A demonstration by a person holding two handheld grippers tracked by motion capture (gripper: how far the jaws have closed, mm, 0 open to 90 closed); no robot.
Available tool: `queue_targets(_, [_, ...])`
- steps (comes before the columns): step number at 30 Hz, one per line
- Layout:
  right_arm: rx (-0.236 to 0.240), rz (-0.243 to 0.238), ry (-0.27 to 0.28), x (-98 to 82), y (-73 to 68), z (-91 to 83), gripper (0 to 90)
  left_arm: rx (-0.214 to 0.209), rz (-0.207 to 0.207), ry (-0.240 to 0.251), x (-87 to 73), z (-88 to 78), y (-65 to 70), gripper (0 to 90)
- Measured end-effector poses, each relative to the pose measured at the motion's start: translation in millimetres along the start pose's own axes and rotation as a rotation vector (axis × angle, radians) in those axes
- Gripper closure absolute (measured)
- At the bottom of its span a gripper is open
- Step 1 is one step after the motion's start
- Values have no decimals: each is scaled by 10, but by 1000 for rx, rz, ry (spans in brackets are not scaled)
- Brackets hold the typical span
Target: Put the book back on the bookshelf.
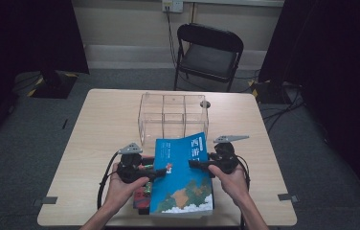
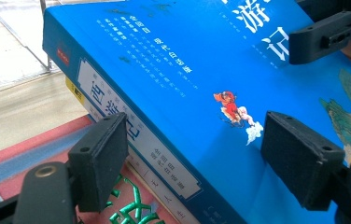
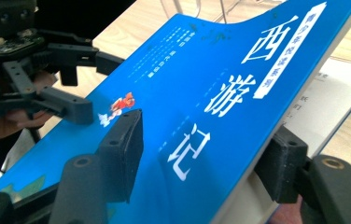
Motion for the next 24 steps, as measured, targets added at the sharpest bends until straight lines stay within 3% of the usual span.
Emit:
queue_targets(3, [4,7,24,29,-36,52,398,1,-1,-1,1,1,0,232])
queue_targets(9, [2,-28,-12,78,-133,255,420,-4,-19,-12,13,11,-12,222])
queue_targets(18, [39,-27,-6,116,-62,323,504,1,-26,-16,27,51,-31,184])
queue_targets(22, [41,-19,-13,127,-46,337,602,8,-41,-14,39,98,-43,134])
queue_targets(24, [95,-15,-2,118,-45,333,706,7,-38,-13,40,97,-45,130])
Point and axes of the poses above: each handheld gripper's, and its own axes: z roughly forward along the jaws, x roughly out of its top, y roughly to its right, the point moved 4 cm from there along z, roughly forward along the jaws, and after that the axes turned 1 degree about -x, right-handed, at the moved point
